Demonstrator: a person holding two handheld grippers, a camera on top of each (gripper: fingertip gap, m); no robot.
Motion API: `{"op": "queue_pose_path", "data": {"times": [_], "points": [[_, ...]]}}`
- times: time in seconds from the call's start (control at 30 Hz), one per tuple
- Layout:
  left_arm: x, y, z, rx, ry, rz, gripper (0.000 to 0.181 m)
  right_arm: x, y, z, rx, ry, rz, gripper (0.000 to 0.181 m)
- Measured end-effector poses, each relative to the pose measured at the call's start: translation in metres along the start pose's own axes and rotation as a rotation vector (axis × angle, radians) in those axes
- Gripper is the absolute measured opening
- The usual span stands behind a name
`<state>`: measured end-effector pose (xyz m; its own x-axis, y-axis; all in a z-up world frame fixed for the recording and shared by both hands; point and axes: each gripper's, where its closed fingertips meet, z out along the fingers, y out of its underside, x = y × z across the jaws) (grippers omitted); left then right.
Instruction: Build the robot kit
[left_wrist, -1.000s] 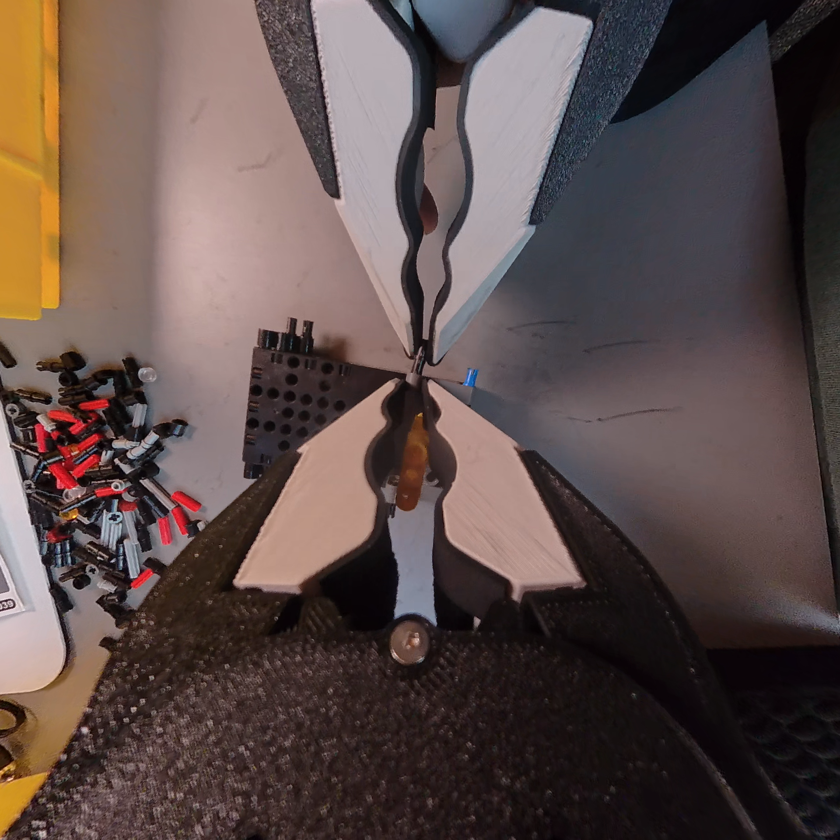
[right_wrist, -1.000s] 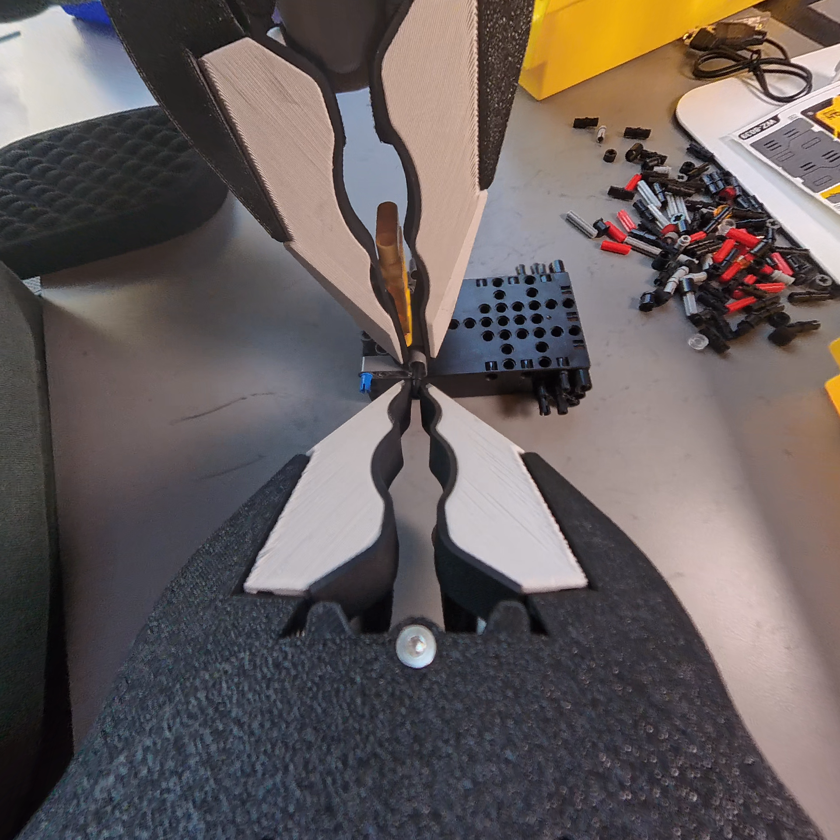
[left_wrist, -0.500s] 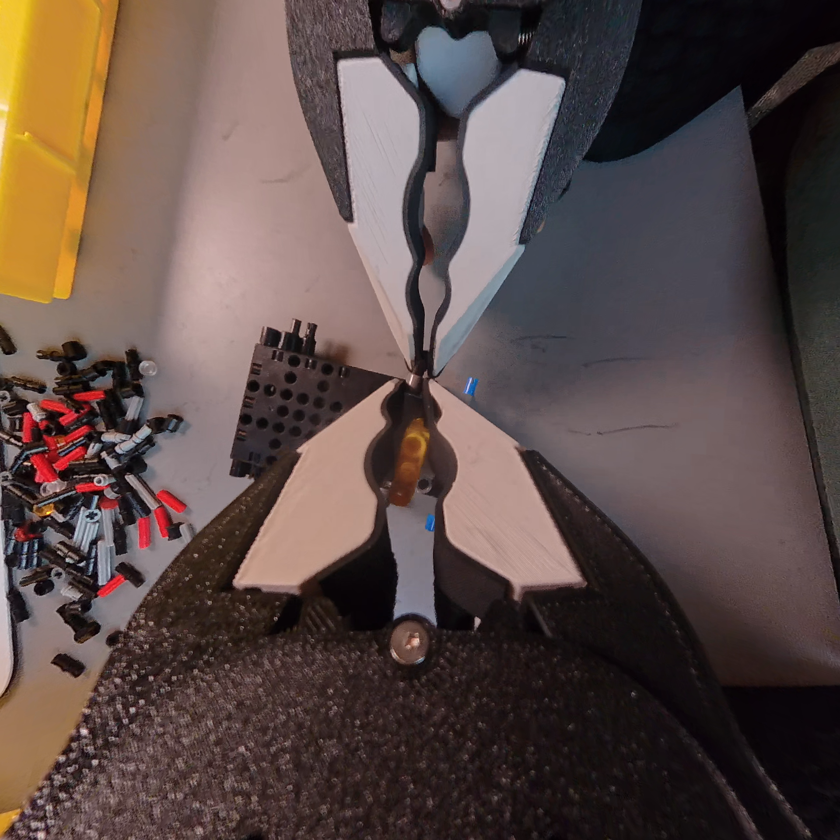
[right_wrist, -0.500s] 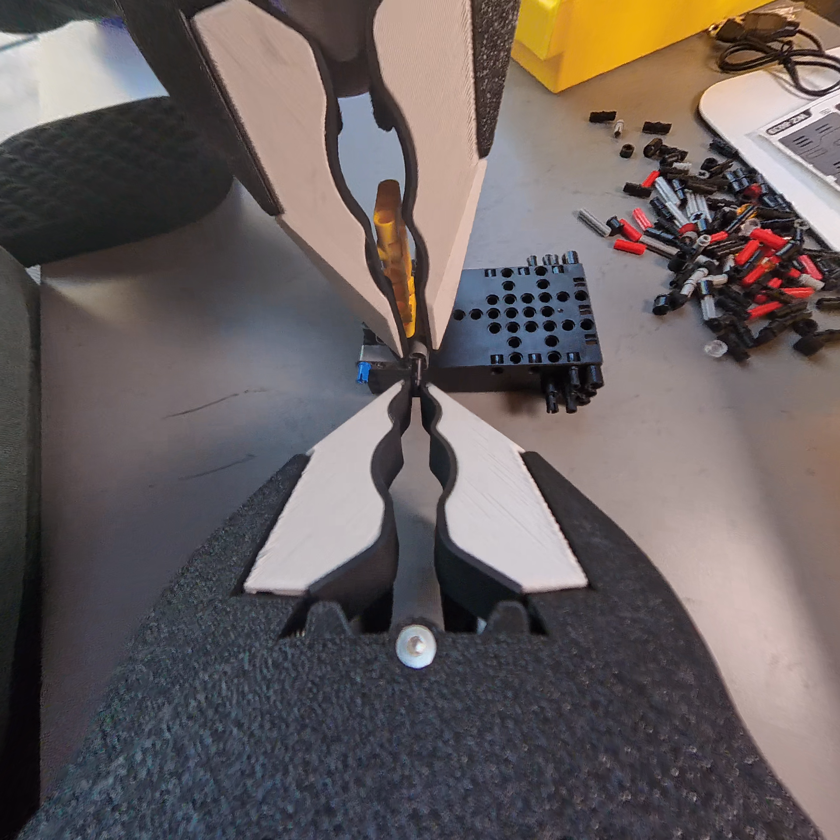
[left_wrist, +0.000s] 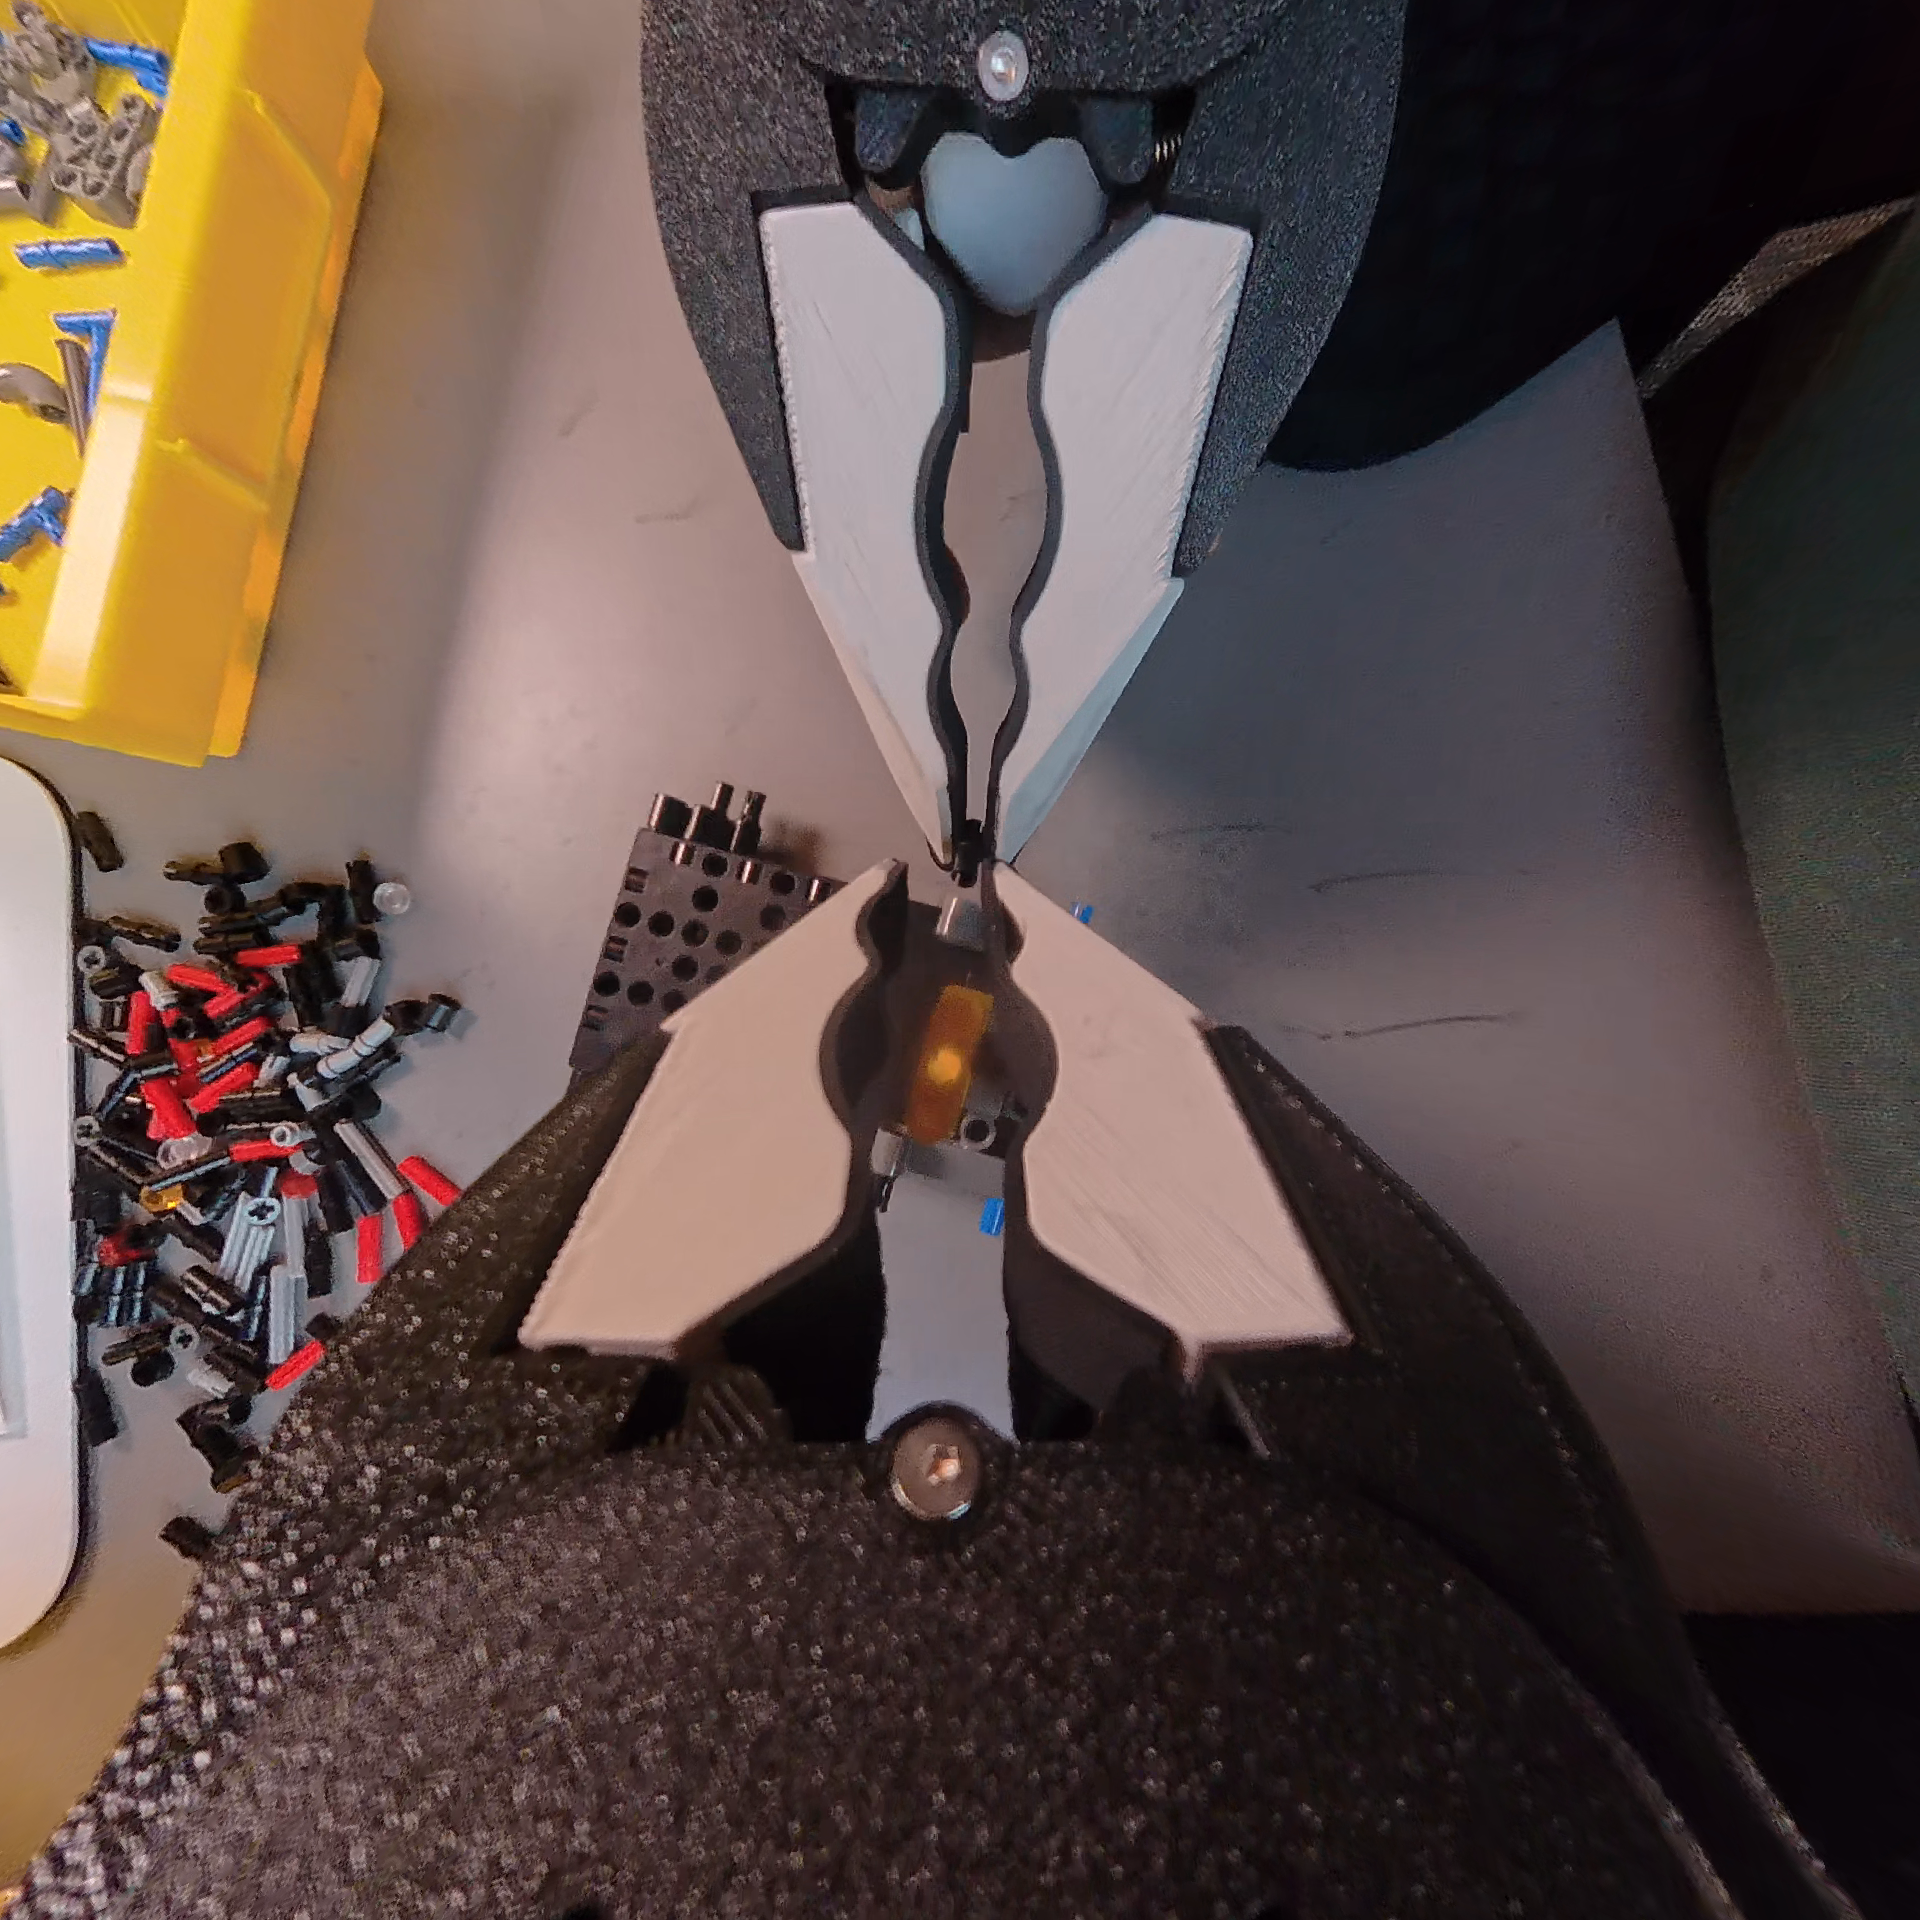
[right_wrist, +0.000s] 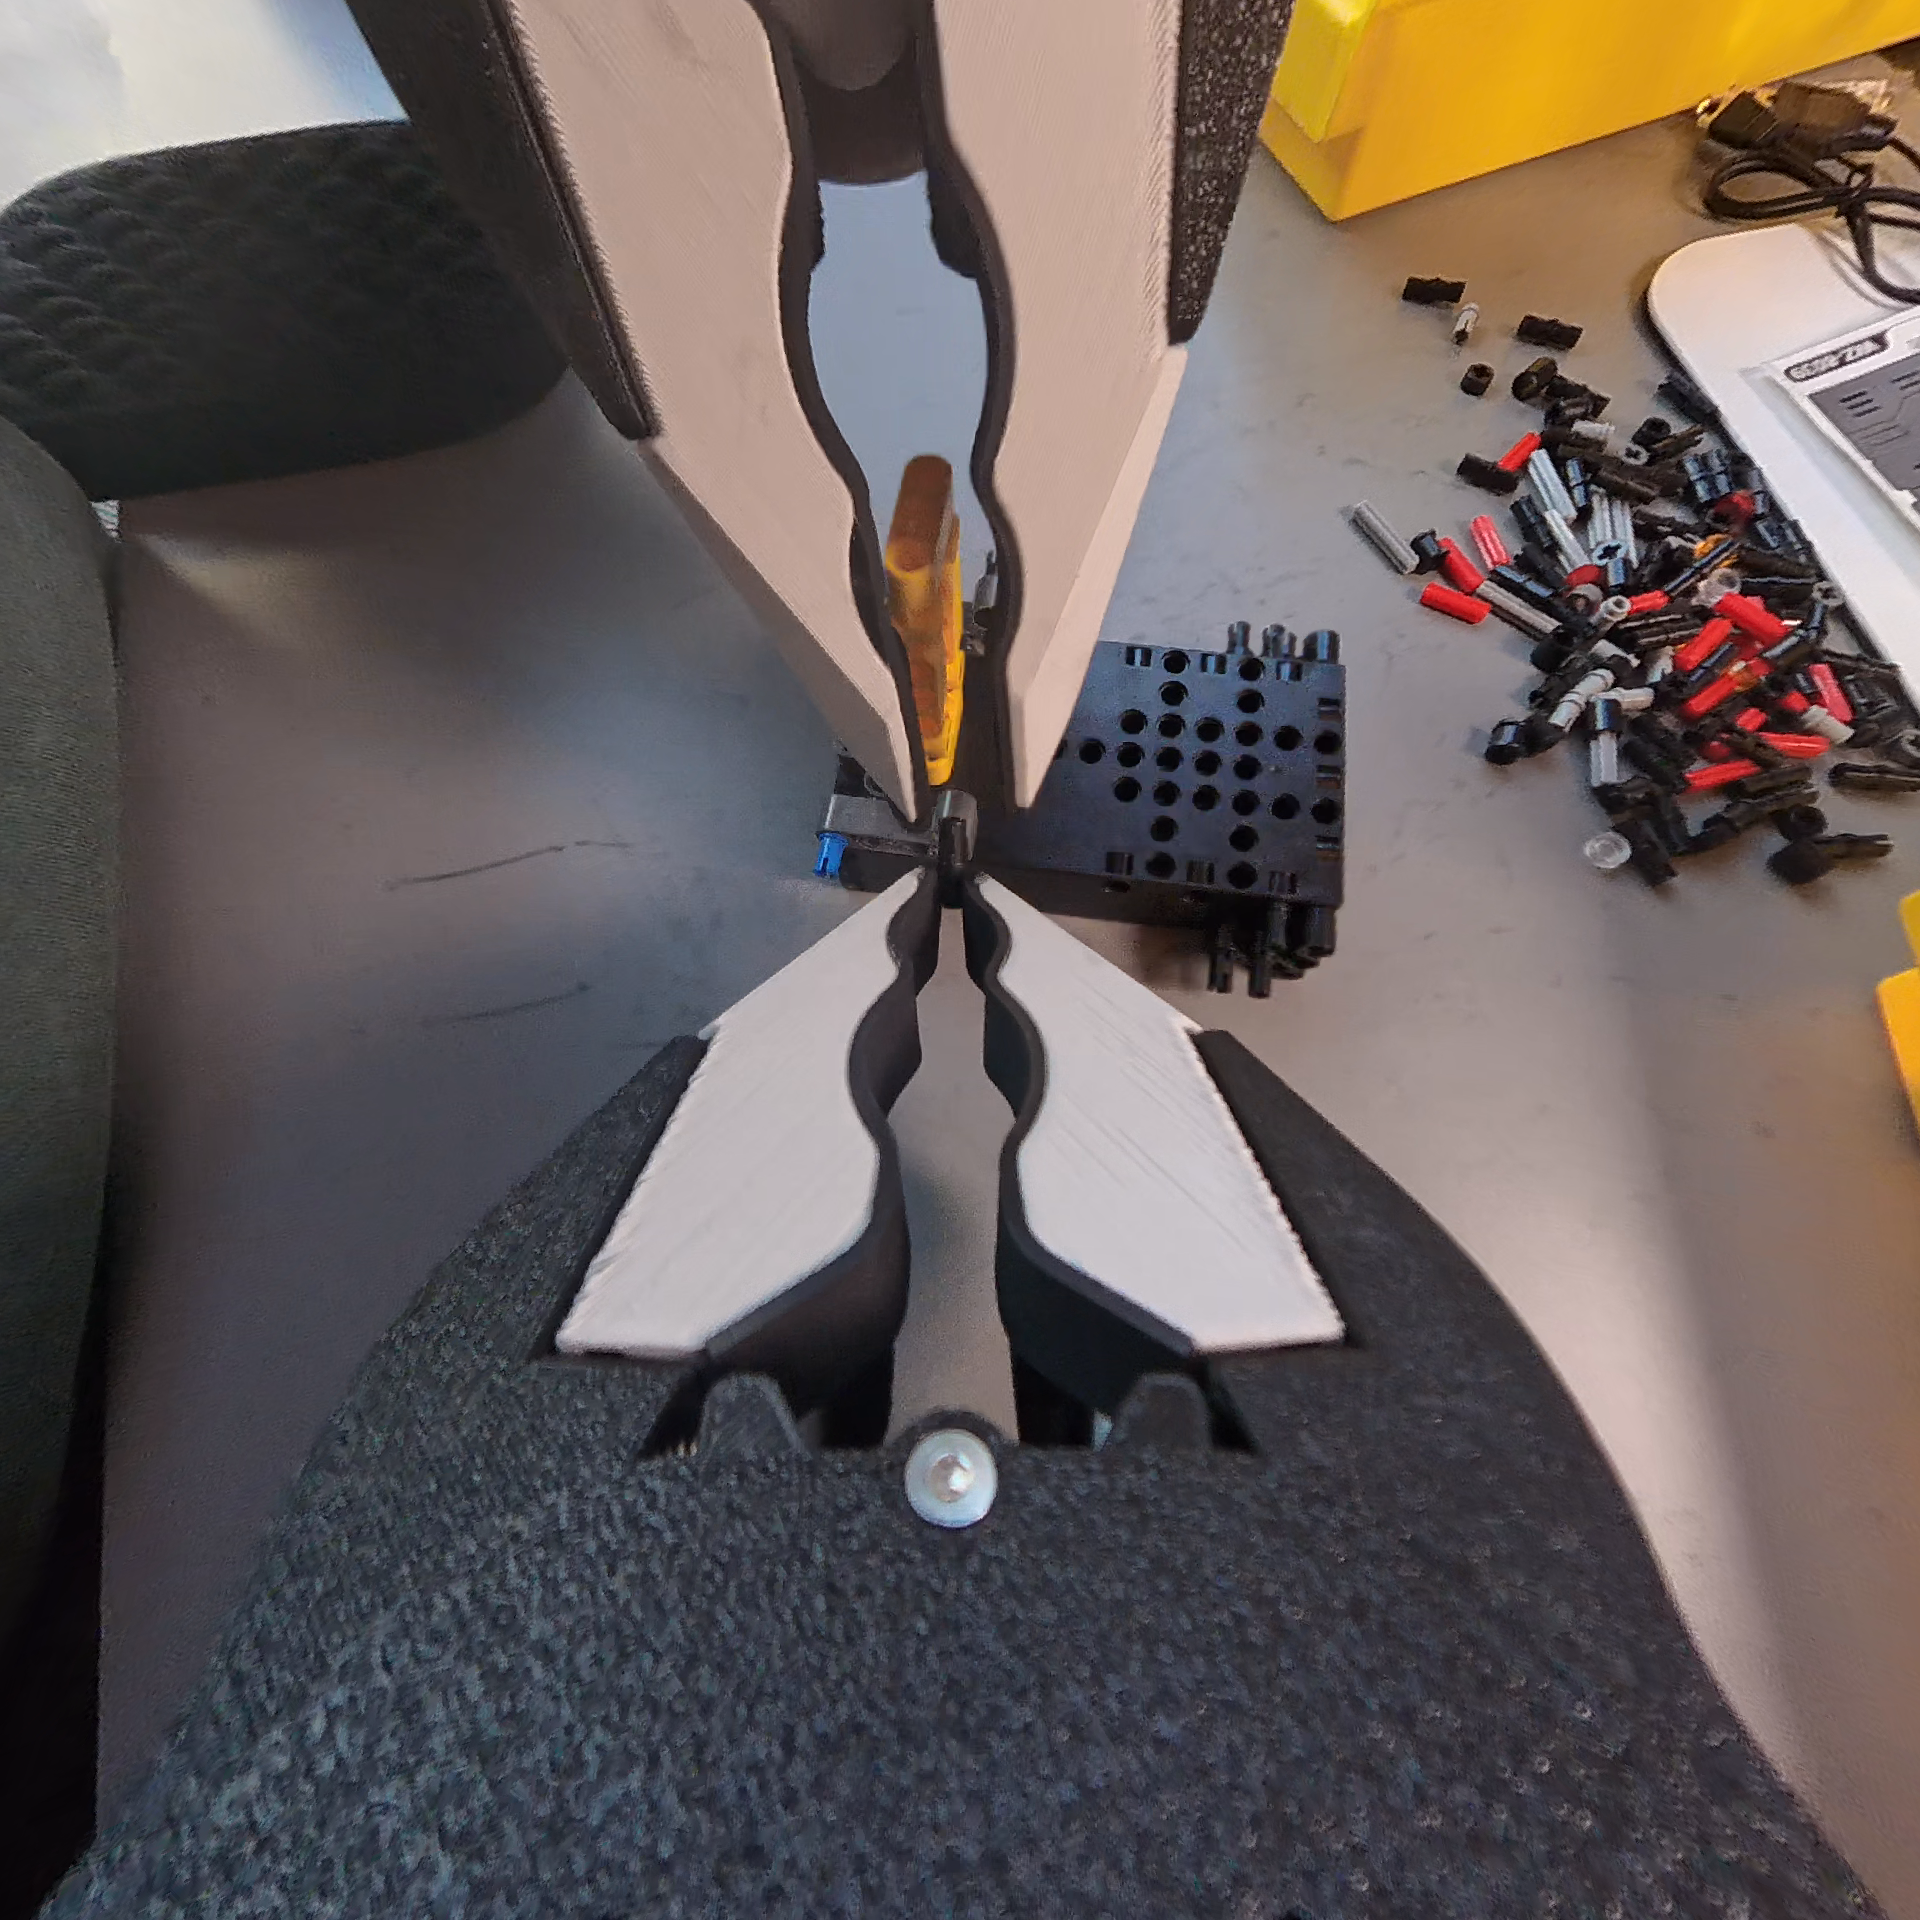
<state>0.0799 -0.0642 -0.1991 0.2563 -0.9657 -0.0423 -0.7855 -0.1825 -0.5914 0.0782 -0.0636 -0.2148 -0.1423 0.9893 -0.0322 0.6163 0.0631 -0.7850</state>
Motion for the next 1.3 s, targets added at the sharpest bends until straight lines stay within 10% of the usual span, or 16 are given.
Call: {"op": "queue_pose_path", "data": {"times": [0.63, 1.3], "points": [[0.018, -0.02, -0.01, 0.142, 0.073, -0.04, 0.003, -0.013, -0.015, -0.024, 0.088, 0.07, -0.116, 0.004], [0.03, -0.058, -0.054, 0.586, 0.34, -0.292, 0.003, -0.029, -0.067, -0.075, 0.545, 0.137, -0.237, 0.009]]}}
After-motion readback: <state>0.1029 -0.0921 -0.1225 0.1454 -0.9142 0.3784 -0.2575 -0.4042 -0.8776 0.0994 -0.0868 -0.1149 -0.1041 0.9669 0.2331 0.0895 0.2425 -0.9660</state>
